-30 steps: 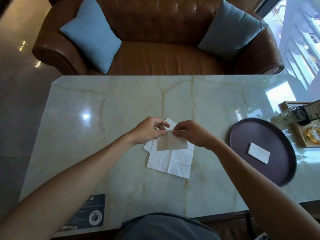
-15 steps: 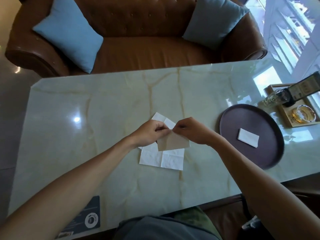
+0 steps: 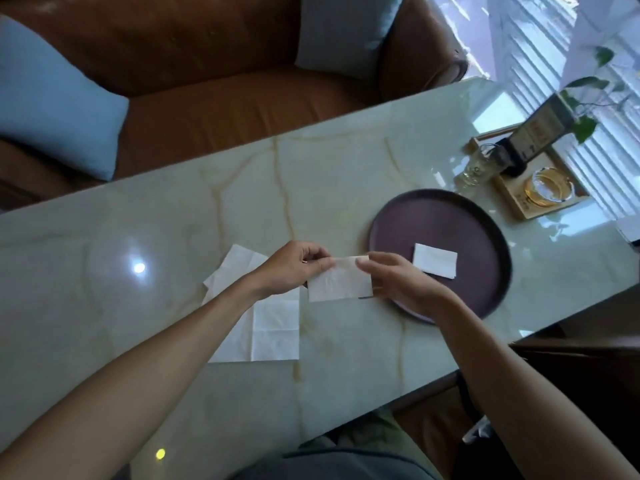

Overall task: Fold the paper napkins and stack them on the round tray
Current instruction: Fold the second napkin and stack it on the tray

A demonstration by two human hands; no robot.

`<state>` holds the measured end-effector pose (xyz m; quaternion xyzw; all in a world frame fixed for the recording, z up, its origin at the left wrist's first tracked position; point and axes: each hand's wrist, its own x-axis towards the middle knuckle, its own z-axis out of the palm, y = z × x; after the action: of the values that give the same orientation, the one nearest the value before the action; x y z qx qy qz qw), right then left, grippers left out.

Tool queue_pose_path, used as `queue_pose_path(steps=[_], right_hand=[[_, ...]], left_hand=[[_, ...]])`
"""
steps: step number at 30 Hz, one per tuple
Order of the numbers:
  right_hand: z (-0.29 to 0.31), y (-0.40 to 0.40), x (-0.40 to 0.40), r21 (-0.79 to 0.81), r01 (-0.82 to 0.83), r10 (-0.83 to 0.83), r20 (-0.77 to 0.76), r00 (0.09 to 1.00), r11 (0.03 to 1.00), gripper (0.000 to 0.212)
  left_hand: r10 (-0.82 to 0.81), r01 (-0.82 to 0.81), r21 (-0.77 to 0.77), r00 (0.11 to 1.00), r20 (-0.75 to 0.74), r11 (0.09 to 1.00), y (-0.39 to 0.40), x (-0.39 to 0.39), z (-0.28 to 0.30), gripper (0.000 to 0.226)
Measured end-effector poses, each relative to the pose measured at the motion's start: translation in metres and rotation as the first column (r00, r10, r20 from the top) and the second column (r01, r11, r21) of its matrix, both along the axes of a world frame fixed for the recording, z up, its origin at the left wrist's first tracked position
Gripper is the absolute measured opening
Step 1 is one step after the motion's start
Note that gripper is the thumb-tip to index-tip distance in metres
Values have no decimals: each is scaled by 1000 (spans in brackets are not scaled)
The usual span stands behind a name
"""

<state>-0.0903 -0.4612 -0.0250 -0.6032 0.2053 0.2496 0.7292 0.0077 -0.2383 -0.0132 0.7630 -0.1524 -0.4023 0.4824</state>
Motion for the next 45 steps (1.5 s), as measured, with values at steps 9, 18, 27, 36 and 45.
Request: queue_pose_path(steps=[9,18,27,36,45], right_hand=[[-31,-106,-25,-115,328,-332,-21,943,938,21],[-87,-175,-39,-373,425,-491,-98,866,825,21],[-127,-197,-31,-552,412,-563,-131,816,725,23],[-141,-201,-33,-644,308,-521,-166,837,700,8],[-139,-200,-33,-768,150,-461,-205,864,623,12]], left_hand=[[242,-245,20,937,-250,969,-142,-7,-50,27],[383,-359,137,887,-257,923,-229,-26,-101,11],[343,-329,219,939,-28,919,-263,-20,-144,5],[234,-275,329,959,159,903,-276,-21,-156,8],[188,-260,359,956,223,896,-276,-19,-161,11]])
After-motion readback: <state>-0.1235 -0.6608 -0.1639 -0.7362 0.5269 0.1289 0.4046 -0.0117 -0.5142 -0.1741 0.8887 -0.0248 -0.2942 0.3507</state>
